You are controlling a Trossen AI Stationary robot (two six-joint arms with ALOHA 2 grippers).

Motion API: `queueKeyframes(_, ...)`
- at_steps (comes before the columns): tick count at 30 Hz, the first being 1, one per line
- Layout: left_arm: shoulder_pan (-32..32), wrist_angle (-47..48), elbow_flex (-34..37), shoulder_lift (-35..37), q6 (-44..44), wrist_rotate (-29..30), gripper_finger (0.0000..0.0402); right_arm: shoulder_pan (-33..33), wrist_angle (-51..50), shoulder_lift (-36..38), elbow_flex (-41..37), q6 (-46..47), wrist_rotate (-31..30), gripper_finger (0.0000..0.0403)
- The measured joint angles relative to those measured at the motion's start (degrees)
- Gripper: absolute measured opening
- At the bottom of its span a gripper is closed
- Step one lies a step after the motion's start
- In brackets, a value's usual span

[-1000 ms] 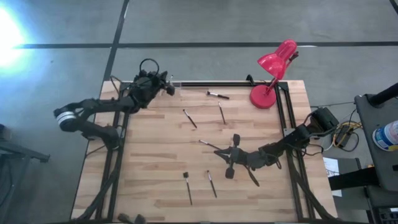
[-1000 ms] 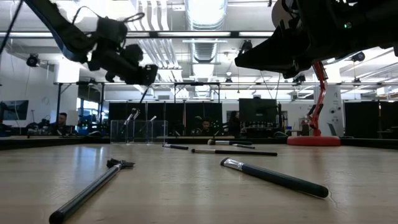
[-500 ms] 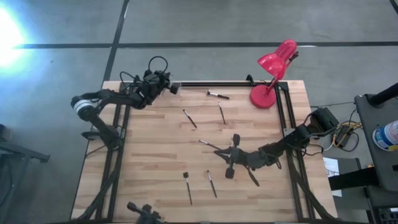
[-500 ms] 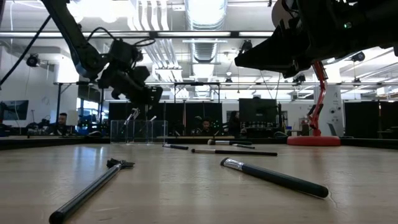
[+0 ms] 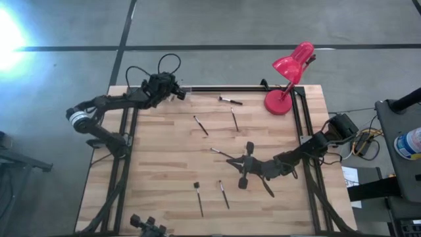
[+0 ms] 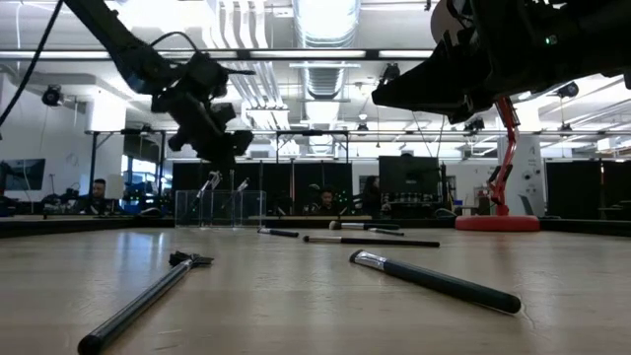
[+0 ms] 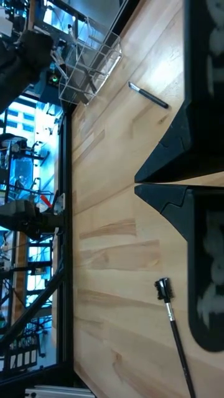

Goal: Put items in baskets/containers
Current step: Put the black eyeshadow brush into the transparent organizer

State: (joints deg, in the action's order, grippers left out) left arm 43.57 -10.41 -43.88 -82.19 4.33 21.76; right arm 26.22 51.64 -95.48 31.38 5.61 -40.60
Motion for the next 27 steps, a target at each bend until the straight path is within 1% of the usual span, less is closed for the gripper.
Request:
queueKeyframes(2, 0.0, 3.1, -1.6, 0.3, -0.6, -0.6, 0.0065, 0.0, 0.0, 0.0, 0.0, 0.2, 0.0, 0.0009)
queueKeyframes(4, -0.1, 4.6, -2.4, 1.0, -1.9, -2.5, 0.0072, 0.0, -0.1, 0.0, 0.0, 0.3, 0.0, 0.0009)
queueKeyframes(7, -0.4, 6.4, -2.9, 2.9, -4.1, -6.9, 0.0071, 0.0, -0.4, 0.0, 0.0, 0.4, 0.0, 0.0009)
queueKeyframes(10, -1.6, 6.6, -1.4, 6.0, -4.3, -7.6, 0.0054, 0.0, -0.4, 0.0, 0.0, 0.4, 0.0, 0.0009)
queueKeyframes(14, -5.6, 4.0, 4.2, 11.7, -4.4, -7.9, 0.0013, 0.0, -0.9, 0.0, 0.0, 0.0, 0.0, 0.0009)
queueKeyframes(17, -9.6, -2.1, 10.5, 16.5, -2.6, -9.7, 0.0004, -0.3, -1.5, 0.0, 0.0, 0.0, 0.0, 0.0009)
queueKeyframes(21, -16.1, -14.6, 20.6, 21.2, 1.4, -14.5, 0.0002, -0.8, -1.8, 0.0, 0.0, 0.8, 0.0, 0.0009)
queueKeyframes(24, -20.9, -24.5, 27.7, 22.6, 3.4, -16.9, 0.0001, -1.3, -1.9, 0.0, 0.0, 1.8, 0.1, 0.0009)
queueKeyframes(27, -25.5, -31.3, 32.5, 22.8, 3.8, -17.4, 0.0001, -2.1, -1.9, 0.0, 0.0, 1.9, 0.1, 0.0009)
